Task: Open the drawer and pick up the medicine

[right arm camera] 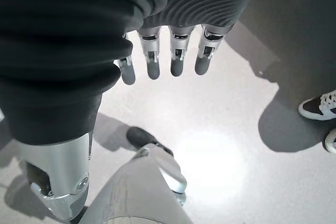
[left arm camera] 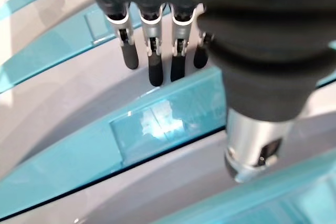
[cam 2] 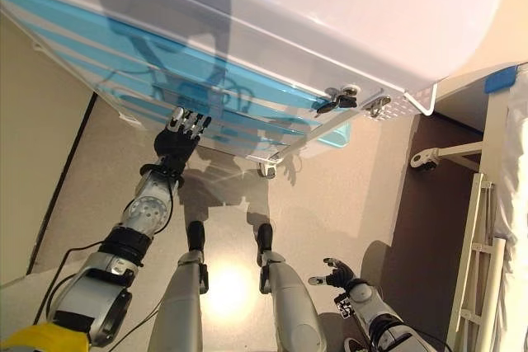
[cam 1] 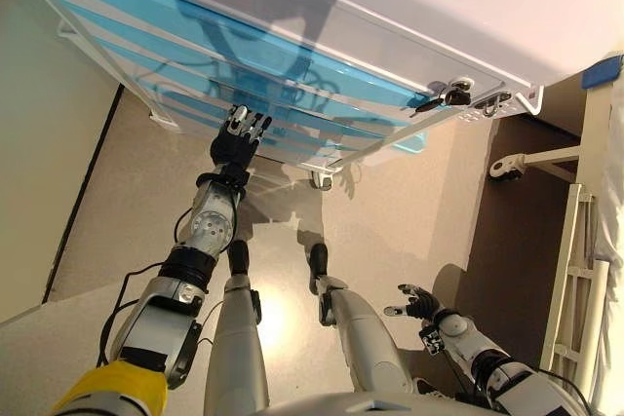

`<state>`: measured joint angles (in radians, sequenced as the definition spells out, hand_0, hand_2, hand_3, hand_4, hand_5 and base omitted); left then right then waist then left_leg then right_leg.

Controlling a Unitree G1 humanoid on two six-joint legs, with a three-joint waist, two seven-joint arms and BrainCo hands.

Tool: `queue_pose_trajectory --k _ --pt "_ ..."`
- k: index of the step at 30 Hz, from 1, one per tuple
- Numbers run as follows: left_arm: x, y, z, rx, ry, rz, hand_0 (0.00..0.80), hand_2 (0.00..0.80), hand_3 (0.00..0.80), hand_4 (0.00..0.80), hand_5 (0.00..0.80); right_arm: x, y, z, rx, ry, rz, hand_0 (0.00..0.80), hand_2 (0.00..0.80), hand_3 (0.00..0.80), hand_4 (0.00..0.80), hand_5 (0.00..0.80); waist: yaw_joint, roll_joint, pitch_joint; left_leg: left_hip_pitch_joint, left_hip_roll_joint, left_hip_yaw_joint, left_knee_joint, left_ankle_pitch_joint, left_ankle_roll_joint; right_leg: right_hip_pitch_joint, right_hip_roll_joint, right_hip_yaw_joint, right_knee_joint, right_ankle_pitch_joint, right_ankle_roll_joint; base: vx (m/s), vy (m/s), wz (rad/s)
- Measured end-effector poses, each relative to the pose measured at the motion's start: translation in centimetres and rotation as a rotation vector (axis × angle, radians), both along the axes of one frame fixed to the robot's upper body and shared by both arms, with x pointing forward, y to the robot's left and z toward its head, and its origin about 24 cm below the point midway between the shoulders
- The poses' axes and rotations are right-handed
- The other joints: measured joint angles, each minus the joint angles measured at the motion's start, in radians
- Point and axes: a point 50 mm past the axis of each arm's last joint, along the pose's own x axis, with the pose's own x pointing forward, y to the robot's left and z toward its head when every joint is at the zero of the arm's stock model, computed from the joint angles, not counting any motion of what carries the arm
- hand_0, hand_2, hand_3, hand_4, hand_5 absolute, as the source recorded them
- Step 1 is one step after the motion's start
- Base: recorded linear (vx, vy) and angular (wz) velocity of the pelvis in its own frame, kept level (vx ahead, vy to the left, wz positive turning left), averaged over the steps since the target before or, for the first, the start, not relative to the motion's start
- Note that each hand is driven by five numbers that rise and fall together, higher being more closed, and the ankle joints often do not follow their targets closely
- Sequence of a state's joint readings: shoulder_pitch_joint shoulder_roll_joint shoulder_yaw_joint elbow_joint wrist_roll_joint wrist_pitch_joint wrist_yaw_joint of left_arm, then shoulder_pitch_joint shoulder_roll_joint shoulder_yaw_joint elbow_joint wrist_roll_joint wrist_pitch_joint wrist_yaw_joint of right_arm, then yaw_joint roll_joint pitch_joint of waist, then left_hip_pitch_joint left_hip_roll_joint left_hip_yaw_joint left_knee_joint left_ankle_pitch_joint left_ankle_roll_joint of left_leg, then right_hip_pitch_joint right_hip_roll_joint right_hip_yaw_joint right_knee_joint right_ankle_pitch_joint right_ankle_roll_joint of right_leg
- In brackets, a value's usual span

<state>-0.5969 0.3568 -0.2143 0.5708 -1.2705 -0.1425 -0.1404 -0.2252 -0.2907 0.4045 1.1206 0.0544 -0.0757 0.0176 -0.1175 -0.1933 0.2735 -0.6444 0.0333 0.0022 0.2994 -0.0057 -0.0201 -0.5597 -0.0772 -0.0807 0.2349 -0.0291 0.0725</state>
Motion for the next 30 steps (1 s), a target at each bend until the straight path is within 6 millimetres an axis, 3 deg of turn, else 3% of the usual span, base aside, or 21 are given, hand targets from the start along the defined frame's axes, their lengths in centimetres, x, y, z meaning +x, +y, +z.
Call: queue_pose_trajectory --k 2,6,8,9,10,11,22,30 --pt "0.0 0.0 0.0 0.0 0.0 -0.002 0.0 0.0 0.0 0.0 0.0 0.0 0.0 0.0 -0.005 0.0 0.006 0.0 0.0 0.0 0.0 0.0 0.002 0.001 0.0 0.006 -0.002 0.0 -0.008 0.005 -0.001 0.002 0.0 0.0 0.0 0.0 0.0 0.0 0.0 0.0" --pt "0.0 -0.3 0.0 -0.004 -0.005 -0.012 0.176 0.176 0.176 0.176 0.176 0.0 -0.2 0.0 -0.013 0.003 0.012 0.0 0.0 0.0 0.0 0.0 0.005 0.009 0.008 0.022 -0.004 -0.006 -0.012 0.01 -0.002 0.019 -0.001 -0.01 0.001 0.0 0.0 -0.025 -0.02 0.06" --pt "0.0 -0.6 -0.2 -0.021 0.011 -0.013 0.48 0.48 0.48 0.48 0.48 0.0 -0.2 0.0 -0.014 0.003 0.013 0.0 0.0 0.0 0.0 0.0 0.009 0.014 0.011 0.043 -0.005 -0.005 -0.026 0.015 -0.001 0.031 -0.006 -0.01 0.002 -0.001 0.0 -0.026 -0.031 0.0" --pt "0.0 -0.6 -0.3 -0.028 0.018 -0.008 0.515 0.515 0.515 0.515 0.515 0.0 -0.2 0.0 -0.014 0.003 0.014 0.0 0.0 0.0 0.0 0.0 0.008 0.015 0.012 0.049 -0.007 -0.005 -0.034 0.02 0.0 0.033 -0.008 -0.01 0.003 -0.001 0.0 -0.024 -0.036 0.03" --pt "0.0 -0.5 -0.3 -0.031 0.03 0.007 0.696 0.696 0.696 0.696 0.696 0.0 -0.1 0.0 -0.013 0.003 0.014 0.0 0.0 0.0 0.0 0.0 0.007 0.016 0.013 0.054 -0.01 -0.005 -0.049 0.029 -0.002 0.032 -0.011 -0.011 0.003 -0.002 0.001 -0.013 -0.025 0.05" --pt "0.0 -0.4 -0.3 -0.03 0.034 0.013 0.8 0.8 0.8 0.8 0.8 -0.1 -0.2 0.0 -0.014 0.004 0.013 0.0 0.0 0.0 0.0 0.0 0.004 0.016 0.013 0.055 -0.01 -0.005 -0.054 0.033 -0.002 0.032 -0.011 -0.011 0.003 -0.001 0.0 -0.016 -0.045 0.05" --pt "-0.9 -0.4 -2.7 -0.034 0.128 0.031 0.8 0.8 0.8 0.8 0.8 -0.3 -0.3 -0.1 -0.025 0.013 0.018 0.0 0.0 0.0 0.0 0.0 0.015 0.032 0.038 0.115 -0.019 -0.037 -0.078 0.044 -0.011 0.089 -0.015 -0.046 0.018 -0.026 -0.009 -0.042 -0.067 0.09" --pt "-2.8 -0.8 -5.1 -0.057 0.184 0.015 0.8 0.8 0.8 0.8 0.8 -0.4 -0.4 -0.1 -0.032 0.012 0.019 0.0 0.0 0.0 0.0 0.0 0.046 0.057 0.06 0.153 -0.021 -0.105 -0.106 0.075 -0.041 0.101 -0.016 -0.095 0.112 -0.087 -0.035 -0.021 -0.052 0.21"
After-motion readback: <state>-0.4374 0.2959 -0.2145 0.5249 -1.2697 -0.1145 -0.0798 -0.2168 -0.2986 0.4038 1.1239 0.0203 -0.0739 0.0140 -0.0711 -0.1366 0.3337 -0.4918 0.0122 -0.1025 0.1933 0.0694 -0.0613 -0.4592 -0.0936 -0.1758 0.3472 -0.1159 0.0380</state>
